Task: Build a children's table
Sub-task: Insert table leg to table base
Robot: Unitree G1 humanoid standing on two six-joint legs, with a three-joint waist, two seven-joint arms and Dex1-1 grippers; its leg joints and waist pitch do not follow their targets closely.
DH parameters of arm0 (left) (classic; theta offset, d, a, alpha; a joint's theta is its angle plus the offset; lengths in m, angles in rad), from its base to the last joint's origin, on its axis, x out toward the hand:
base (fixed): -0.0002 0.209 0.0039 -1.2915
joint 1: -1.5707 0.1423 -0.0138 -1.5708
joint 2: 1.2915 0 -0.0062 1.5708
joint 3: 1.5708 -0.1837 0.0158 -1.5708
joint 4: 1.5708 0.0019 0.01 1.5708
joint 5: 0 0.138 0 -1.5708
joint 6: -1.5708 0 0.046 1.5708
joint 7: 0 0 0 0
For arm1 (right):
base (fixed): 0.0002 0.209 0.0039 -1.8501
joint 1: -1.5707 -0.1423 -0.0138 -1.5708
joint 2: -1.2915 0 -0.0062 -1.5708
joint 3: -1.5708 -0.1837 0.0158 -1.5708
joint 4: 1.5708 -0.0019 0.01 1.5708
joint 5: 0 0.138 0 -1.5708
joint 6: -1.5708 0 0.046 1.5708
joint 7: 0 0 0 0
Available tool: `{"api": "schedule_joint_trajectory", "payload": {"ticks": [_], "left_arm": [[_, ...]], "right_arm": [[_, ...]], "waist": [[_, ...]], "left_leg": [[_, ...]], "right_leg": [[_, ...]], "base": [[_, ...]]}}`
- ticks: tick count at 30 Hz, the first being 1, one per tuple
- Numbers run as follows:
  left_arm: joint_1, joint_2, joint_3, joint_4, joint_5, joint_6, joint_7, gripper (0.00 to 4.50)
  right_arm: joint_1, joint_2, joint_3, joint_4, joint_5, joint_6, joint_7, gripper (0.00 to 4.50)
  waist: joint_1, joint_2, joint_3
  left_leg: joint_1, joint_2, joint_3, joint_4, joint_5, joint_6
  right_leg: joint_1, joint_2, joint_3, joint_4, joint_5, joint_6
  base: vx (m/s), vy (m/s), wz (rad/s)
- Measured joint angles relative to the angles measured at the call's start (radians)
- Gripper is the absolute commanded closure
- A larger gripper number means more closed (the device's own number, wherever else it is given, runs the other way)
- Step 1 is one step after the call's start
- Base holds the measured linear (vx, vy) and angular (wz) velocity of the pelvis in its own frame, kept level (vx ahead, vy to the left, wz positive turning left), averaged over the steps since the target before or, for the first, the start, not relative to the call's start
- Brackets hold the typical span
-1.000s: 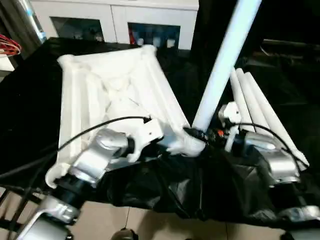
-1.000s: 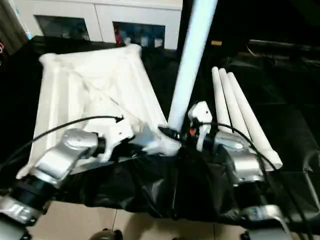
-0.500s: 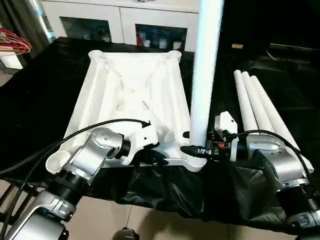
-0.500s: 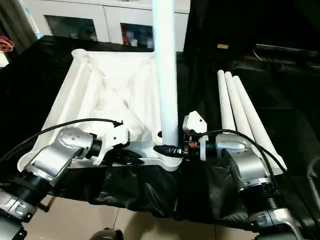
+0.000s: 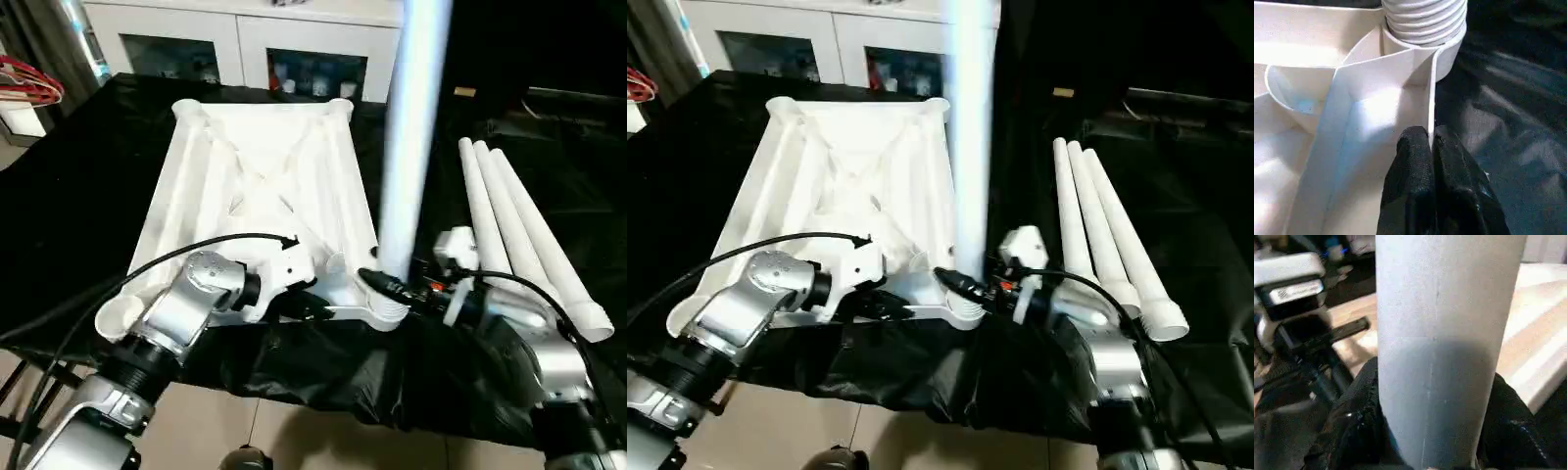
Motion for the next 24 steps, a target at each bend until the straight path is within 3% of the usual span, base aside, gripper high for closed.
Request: {"api": "schedule_joint_trajectory", "payload": {"ticks": [3, 5, 7, 11, 16, 20, 24], "left_arm": [[0.009, -0.004, 0.002, -0.004, 0.000, -0.017, 0.021, 4.50], [0.009, -0.002, 0.011, -0.007, -0.012, 0.009, 0.020, 4.05], [0.009, -0.001, 0.030, -0.008, -0.031, 0.033, 0.020, 3.91], [-0.022, 0.007, 0.113, -0.057, -0.091, 0.039, 0.017, 3.49], [-0.103, 0.000, 0.209, -0.080, -0.165, 0.078, 0.045, 3.49], [-0.194, -0.079, 0.248, -0.020, -0.115, 0.149, 0.250, 3.49], [-0.244, -0.183, 0.257, -0.080, -0.103, 0.235, 0.368, 3.49]], "right_arm": [[0.014, 0.009, -0.011, -0.016, 0.013, 0.003, -0.022, 2.60], [0.014, 0.015, -0.011, -0.028, 0.012, 0.006, -0.028, 2.60], [0.016, 0.019, -0.011, -0.034, 0.014, 0.007, -0.032, 2.60], [0.015, 0.022, -0.010, -0.040, 0.018, 0.020, -0.038, 2.60], [0.012, 0.025, -0.009, -0.041, 0.019, 0.028, -0.053, 2.60], [0.007, 0.018, -0.006, -0.055, 0.014, 0.043, -0.060, 2.60], [-0.005, 0.012, 0.004, -0.057, -0.001, 0.046, -0.068, 2.60]], "waist": [[-0.001, 0.004, 0.000], [-0.004, 0.005, 0.000], [-0.008, 0.005, 0.000], [-0.003, 0.005, 0.000], [-0.005, 0.006, -0.001], [-0.002, 0.006, 0.000], [-0.001, 0.004, 0.000]], "left_leg": [[-0.001, 0.000, 0.000, 0.000, 0.000, 0.000], [-0.001, 0.000, 0.000, 0.000, 0.000, 0.000], [-0.001, 0.001, 0.000, 0.000, 0.000, 0.000], [-0.003, 0.002, -0.001, 0.001, 0.000, 0.000], [-0.002, 0.002, -0.001, 0.004, 0.000, 0.000], [-0.004, 0.002, -0.003, 0.009, 0.000, 0.000], [-0.005, 0.002, -0.003, 0.011, 0.000, 0.000]], "right_leg": [[-0.001, 0.000, 0.000, 0.000, 0.000, 0.000], [-0.001, 0.000, 0.000, 0.001, 0.000, 0.000], [-0.002, 0.001, 0.000, 0.002, 0.000, 0.000], [-0.002, 0.001, -0.003, 0.003, 0.000, 0.000], [-0.002, 0.001, -0.003, 0.005, 0.000, 0.000], [-0.002, 0.001, -0.004, 0.009, 0.000, 0.000], [-0.002, 0.000, -0.004, 0.010, 0.000, 0.000]], "base": [[0.000, 0.000, 0.00], [0.000, 0.000, 0.00], [0.000, 0.000, 0.00], [0.000, 0.000, 0.00], [0.000, 0.000, 0.00], [0.000, 0.000, 0.00], [0.000, 0.000, 0.00]]}}
